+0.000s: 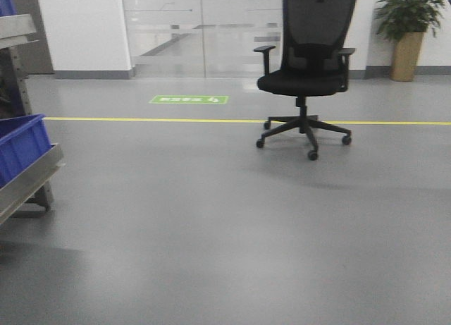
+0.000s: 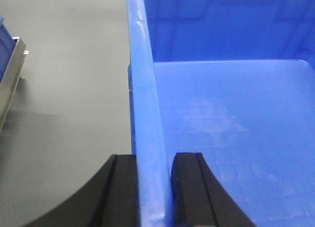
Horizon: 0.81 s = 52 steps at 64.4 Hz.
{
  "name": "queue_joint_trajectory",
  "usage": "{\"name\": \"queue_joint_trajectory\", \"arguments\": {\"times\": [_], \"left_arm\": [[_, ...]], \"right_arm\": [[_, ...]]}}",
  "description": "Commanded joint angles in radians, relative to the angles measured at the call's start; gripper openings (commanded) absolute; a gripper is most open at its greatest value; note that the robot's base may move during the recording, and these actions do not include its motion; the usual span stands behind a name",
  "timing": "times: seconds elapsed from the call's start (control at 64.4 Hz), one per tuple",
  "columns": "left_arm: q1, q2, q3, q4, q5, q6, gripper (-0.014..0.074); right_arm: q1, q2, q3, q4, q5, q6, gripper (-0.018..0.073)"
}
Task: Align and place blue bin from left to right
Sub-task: 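Drive across the floor carrying the bin toward the other rack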
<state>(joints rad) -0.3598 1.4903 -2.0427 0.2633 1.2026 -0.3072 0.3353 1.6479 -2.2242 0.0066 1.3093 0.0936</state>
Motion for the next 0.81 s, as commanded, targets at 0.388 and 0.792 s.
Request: {"name": "queue_joint_trajectory", "arguments": {"times": [0.388,0.792], "left_arm": [[-0.013,-0.025,-0.016,-0.007,-0.1,0.013,-0.0008],[-0.013,-0.025,-0.016,-0.007,-0.1,0.013,-0.0008]], "right_arm": [[-0.003,-0.015,-0.008,-0.02,-0.088,-0.005,-0.0079],[-0.003,-0.015,-0.008,-0.02,-0.088,-0.005,-0.0079]]}}
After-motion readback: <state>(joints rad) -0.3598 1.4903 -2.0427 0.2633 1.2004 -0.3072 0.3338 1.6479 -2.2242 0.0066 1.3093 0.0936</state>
